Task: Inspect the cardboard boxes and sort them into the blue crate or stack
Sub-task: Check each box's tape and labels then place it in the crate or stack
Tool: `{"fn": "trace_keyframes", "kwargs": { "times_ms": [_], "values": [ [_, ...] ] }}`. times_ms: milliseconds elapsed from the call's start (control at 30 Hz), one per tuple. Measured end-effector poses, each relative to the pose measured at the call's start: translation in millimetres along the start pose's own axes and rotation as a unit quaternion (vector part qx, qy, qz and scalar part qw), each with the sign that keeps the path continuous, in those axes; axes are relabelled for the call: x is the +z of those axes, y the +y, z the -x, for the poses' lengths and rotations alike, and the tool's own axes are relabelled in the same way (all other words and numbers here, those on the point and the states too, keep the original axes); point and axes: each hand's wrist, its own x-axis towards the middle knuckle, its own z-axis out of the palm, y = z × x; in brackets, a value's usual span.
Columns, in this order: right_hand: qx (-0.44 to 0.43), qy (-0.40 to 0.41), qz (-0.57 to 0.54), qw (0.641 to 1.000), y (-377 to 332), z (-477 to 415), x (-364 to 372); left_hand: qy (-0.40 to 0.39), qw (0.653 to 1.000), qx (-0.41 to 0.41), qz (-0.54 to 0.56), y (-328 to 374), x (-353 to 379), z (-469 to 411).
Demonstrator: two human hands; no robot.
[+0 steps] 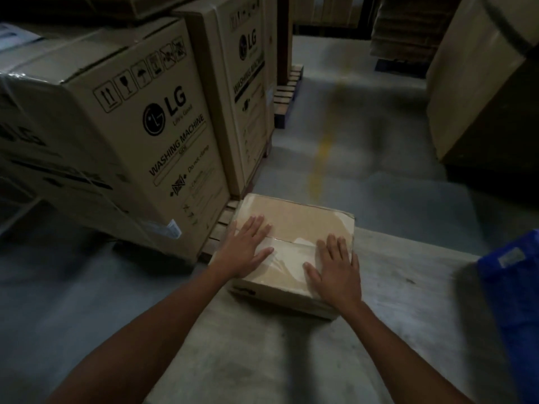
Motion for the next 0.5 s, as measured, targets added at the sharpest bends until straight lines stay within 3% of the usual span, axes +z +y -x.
{"fn": "trace_keyframes", "kwargs": {
  "times_ms": [233, 500],
  "values": [
    [0.004, 0.006, 0.01, 1.0, -35.5, -69.3, 4.7, 0.011, 1.0, 0.006, 0.013, -60.4, -12.8, -49.9],
    [0.01, -0.001, 0.014, 1.0, -39.8, -90.6, 4.4, 0.007, 1.0, 0.01, 0.004, -74.1, -15.4, -67.9]
  ]
}}
